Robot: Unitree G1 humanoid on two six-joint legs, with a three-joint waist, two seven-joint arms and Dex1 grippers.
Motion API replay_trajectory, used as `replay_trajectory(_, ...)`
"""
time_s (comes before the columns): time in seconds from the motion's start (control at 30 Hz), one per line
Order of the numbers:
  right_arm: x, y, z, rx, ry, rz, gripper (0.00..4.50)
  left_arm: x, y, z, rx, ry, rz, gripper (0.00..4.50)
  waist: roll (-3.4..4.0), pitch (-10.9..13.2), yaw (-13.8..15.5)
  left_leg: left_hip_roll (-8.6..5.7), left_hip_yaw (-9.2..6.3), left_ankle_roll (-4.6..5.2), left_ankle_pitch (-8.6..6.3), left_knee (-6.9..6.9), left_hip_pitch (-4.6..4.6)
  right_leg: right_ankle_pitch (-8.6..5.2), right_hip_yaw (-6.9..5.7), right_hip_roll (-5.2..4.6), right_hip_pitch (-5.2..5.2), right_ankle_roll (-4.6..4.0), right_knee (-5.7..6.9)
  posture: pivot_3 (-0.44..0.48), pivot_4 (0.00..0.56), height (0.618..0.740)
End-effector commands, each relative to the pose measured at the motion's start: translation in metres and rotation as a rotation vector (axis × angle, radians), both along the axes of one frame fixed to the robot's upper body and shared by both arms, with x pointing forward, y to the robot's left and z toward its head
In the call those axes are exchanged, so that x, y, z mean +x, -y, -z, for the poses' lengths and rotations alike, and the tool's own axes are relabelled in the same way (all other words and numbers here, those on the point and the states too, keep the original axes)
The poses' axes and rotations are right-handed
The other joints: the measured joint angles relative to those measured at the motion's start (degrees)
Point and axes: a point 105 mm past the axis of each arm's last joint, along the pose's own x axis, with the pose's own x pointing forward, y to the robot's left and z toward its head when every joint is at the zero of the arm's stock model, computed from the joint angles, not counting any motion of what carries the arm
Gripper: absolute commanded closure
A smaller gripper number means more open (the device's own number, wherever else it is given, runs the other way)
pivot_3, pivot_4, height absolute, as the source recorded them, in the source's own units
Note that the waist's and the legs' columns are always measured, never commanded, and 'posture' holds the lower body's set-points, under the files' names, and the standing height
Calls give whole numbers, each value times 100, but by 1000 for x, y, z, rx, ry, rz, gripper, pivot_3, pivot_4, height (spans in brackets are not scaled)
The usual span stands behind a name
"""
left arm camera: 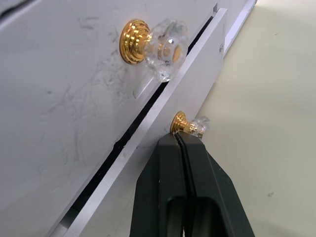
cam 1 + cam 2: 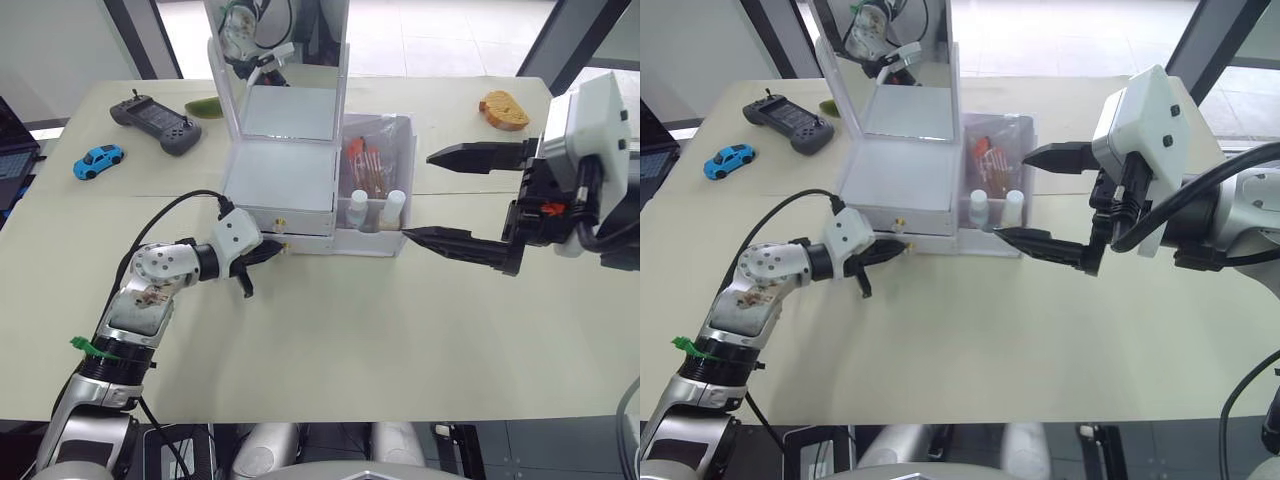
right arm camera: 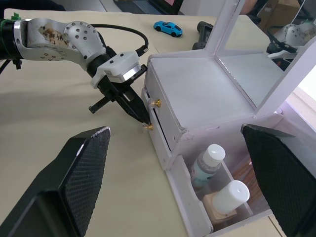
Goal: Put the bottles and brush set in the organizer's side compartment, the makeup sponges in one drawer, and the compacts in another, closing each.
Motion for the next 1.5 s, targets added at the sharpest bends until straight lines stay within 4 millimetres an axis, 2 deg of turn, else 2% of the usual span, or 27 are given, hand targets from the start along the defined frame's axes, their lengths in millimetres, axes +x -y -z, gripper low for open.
replay_trajectory(0.03,-5,1,-7,2,34,6,0,3,3,-17,-2,68,23,4466,0,0,0,0,0,0,0,0,0,0,0,0,0,0,0,0,150,740)
replay_trajectory(0.6,-8,2,-7,-1,32,5,0,14,-17,-27,79,105,-32,4466,0,0,-22,3,0,0,0,0,-2,0,1,2,-3,1,1,0,150,740)
replay_trajectory(1.0,-12,4,-6,-4,42,8,0,20,-4,-30,23,114,-46,4466,0,0,-2,-1,-1,0,0,4,-5,1,0,0,-3,1,2,0,150,740)
replay_trajectory(1.2,-13,7,-3,-10,35,21,0,15,-3,-28,21,88,-22,4466,-1,0,15,-6,-3,0,0,8,-5,1,-1,-3,-2,2,3,0,150,740)
replay_trajectory(1.37,-9,20,7,-13,-2,72,0,10,-19,-39,-51,27,-46,4466,-1,-1,-14,-4,-4,0,0,7,-5,1,-1,-1,-3,2,5,0,150,740)
replay_trajectory(1.47,-8,44,21,-4,-67,156,0,6,-37,-50,-129,-24,-66,4466,-2,-1,-24,-4,-9,0,0,8,-6,1,-3,2,-4,2,9,0,150,740)
replay_trajectory(1.5,-6,53,21,49,-104,187,0,10,-50,-56,-165,-39,-116,4466,-2,-1,-29,-5,-9,0,0,8,-5,1,-2,2,-5,2,10,0,150,740)
